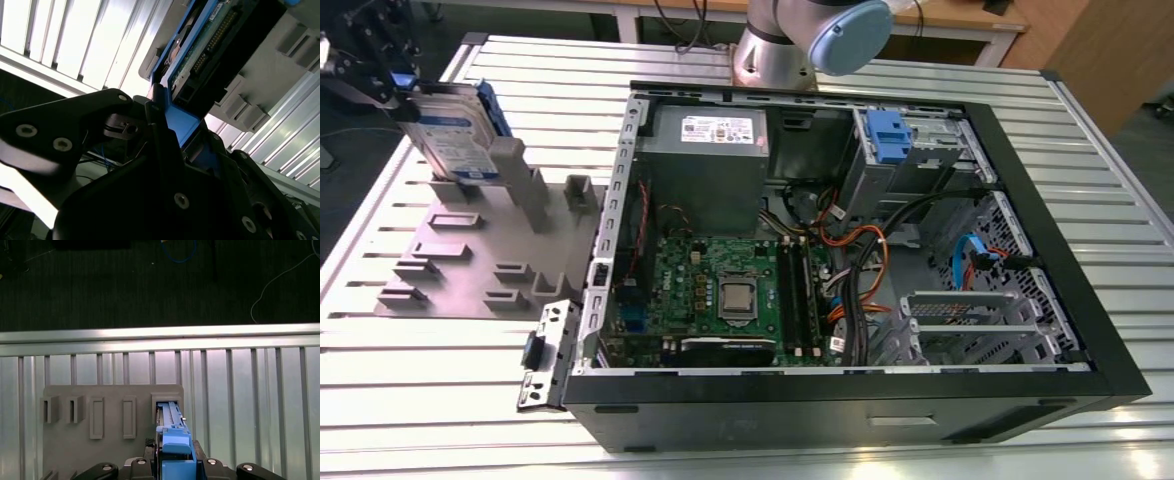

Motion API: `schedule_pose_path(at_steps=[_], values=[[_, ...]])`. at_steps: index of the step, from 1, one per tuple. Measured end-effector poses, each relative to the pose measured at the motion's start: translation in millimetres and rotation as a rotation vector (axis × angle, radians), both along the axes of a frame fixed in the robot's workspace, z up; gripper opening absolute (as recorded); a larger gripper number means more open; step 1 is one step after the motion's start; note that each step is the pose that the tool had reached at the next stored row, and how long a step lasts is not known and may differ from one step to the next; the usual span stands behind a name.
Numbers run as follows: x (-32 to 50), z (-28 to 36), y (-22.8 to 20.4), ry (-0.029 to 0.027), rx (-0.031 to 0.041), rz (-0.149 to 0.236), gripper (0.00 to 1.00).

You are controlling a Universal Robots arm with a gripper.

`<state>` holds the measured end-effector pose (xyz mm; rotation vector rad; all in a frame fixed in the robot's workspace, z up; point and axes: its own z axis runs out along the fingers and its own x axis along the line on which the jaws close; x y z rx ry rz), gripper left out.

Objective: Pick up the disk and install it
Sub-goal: 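Pick up the disk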

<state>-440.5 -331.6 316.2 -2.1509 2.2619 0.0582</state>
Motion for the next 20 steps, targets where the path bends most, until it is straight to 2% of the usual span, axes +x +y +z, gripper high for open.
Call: schedule_pose_path(at_steps=[20], values=[[0.0,5.2,0.0,0.0,0.0,0.0,0.36]])
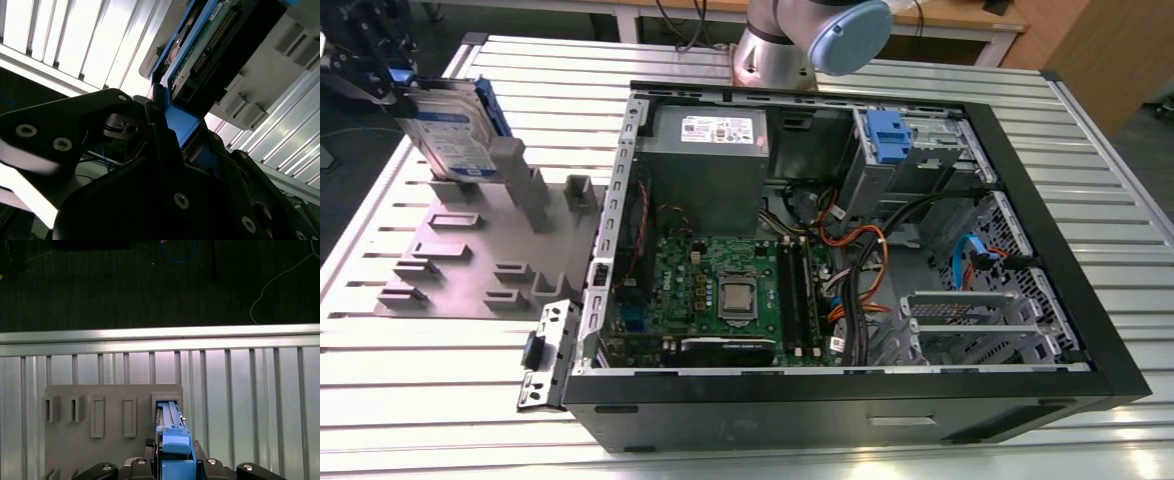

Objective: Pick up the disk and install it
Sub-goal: 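Pick up the disk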

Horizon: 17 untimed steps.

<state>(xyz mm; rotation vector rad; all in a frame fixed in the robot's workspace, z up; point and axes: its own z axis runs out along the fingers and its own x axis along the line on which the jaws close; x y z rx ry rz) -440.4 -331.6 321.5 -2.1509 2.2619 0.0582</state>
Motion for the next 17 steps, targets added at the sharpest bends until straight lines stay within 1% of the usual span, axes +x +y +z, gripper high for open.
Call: schedule_pose_path(at_steps=[17], values=[[0.0,4.2,0.0,0.0001,0.0,0.0,0.36]])
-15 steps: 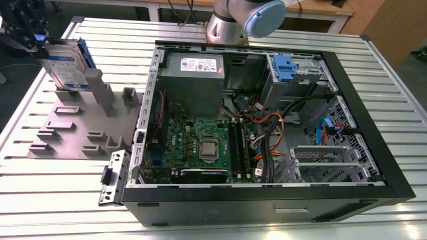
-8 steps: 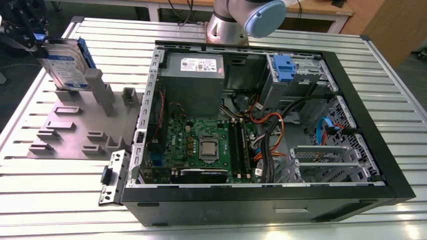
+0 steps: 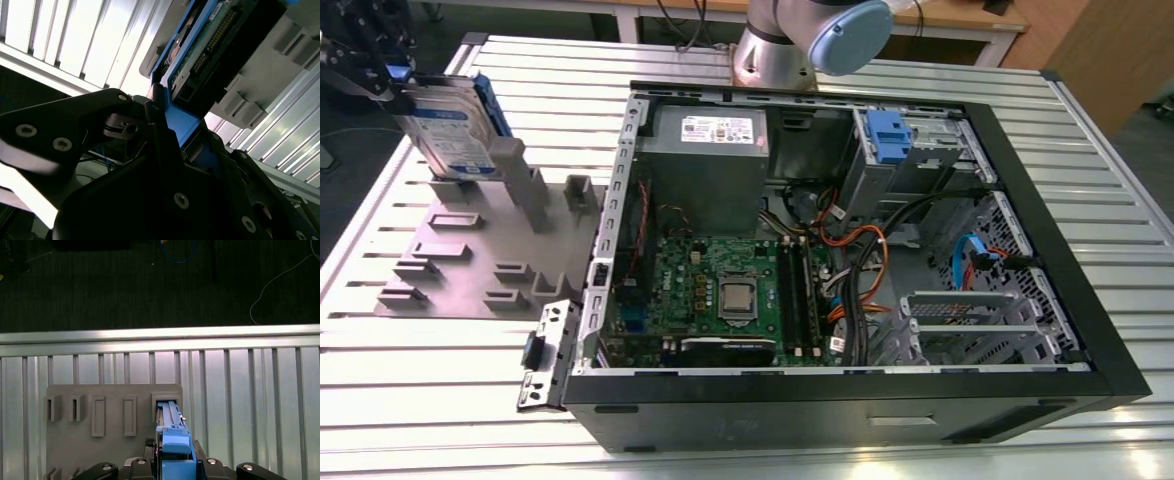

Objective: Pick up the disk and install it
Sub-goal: 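Pick up the disk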

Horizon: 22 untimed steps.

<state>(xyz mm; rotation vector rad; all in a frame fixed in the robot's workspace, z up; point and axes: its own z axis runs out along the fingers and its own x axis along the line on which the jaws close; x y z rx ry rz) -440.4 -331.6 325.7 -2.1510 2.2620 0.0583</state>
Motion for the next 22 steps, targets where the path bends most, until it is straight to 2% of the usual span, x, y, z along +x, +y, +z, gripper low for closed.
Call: schedule_pose_path(at_steps=[22], values=[[0.0,7.9,0.0,0.0001,-0.0002,0.0,0.36]])
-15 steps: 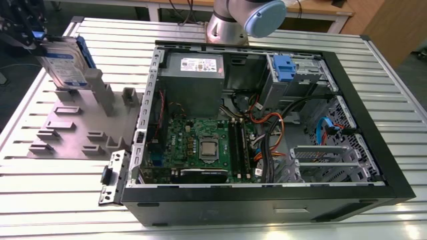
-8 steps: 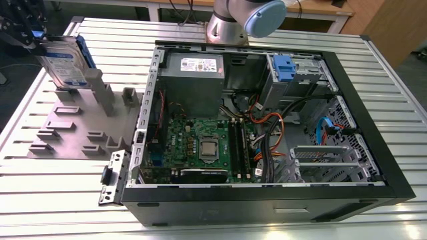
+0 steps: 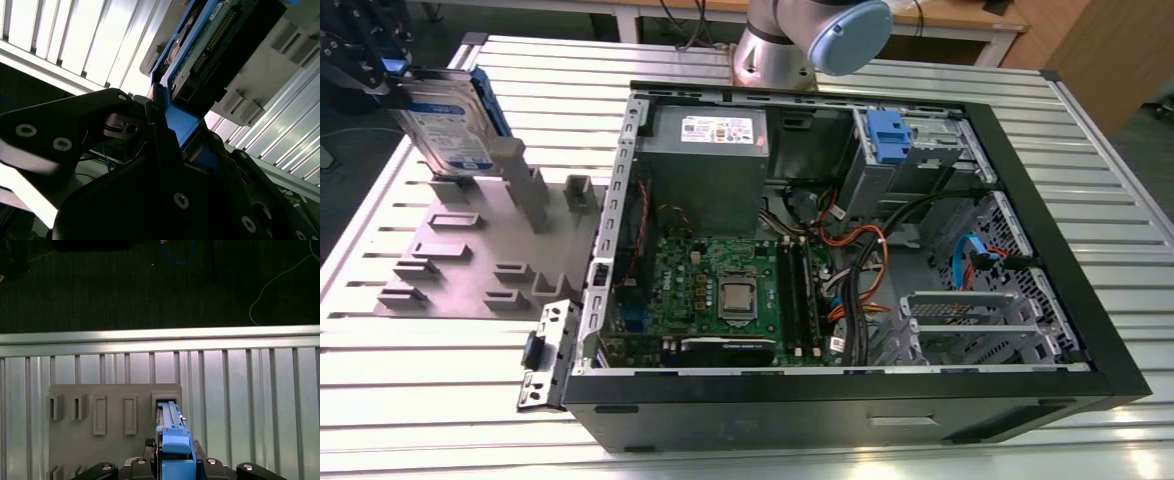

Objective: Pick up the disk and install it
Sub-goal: 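Pick up the disk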

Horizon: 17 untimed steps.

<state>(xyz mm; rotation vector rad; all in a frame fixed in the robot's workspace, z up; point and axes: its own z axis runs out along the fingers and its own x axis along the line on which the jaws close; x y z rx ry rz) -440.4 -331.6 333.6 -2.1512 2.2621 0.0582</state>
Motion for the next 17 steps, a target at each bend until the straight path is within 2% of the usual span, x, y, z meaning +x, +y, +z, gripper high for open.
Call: schedule_pose_path(at_steps=[17], values=[[0.0,5.7,0.0,-0.0002,0.0001,0.0,0.36]])
